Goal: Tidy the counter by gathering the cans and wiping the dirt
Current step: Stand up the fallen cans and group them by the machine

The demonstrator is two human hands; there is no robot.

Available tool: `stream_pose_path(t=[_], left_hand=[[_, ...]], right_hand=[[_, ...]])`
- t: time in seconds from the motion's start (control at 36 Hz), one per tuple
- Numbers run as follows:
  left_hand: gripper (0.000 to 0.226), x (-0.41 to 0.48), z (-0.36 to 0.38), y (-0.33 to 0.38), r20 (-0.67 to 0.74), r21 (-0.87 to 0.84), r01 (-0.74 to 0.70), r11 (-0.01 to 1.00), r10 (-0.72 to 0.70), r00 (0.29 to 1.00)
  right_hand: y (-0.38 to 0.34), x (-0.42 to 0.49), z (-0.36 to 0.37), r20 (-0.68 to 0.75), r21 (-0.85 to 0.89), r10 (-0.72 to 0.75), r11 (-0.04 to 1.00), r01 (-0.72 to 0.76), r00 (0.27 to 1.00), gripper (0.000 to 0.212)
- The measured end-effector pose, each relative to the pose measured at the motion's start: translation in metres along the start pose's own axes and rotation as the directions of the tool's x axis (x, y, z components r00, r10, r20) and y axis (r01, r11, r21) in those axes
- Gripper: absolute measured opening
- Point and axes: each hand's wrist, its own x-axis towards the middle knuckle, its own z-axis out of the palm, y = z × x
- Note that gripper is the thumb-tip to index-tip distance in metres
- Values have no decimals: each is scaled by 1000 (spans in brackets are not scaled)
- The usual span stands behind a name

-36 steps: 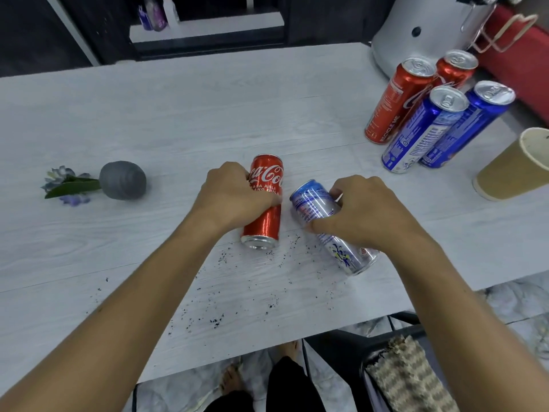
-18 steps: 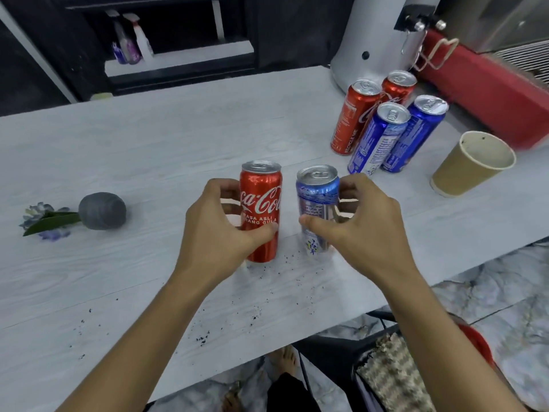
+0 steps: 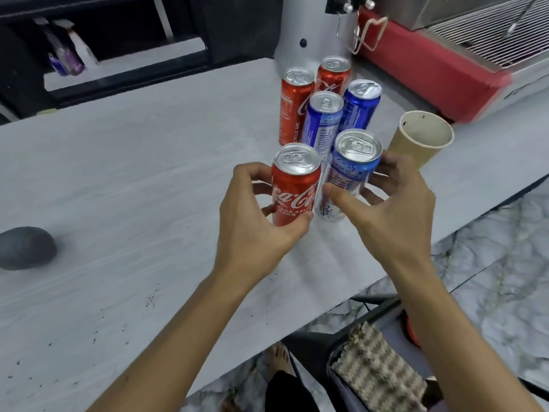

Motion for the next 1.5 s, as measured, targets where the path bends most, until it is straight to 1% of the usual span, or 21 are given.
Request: stream_pose_path(t=[0.22, 0.44, 0.53, 0.83, 1.03, 1.5], left_hand=[[73, 35, 54, 14, 0, -32, -64, 997, 64, 998], [72, 55, 90, 14, -56, -31, -103, 994, 101, 993], [72, 57, 97, 11, -76, -40, -94, 995, 91, 993], [72, 59, 109, -2, -112, -97, -71, 993, 60, 992], [74, 56, 112, -11, -95, -82, -47, 996, 39, 995], [75, 56, 113, -15, -78, -20, -50, 999, 48, 996]], right_hand=[[28, 47, -23, -92, -21, -14, 1000, 12, 996, 68], [57, 75, -29, -108, -22, -38, 999, 36, 993, 65], [66, 79, -27, -110, -6, -33, 999, 32, 993, 63], [86, 81, -21, -109, 25, -15, 1000, 18, 994, 63], [89, 83, -21, -101, 24, -14, 1000, 17, 995, 65], [87, 80, -22, -75, -20, -22, 1000, 21, 997, 66]])
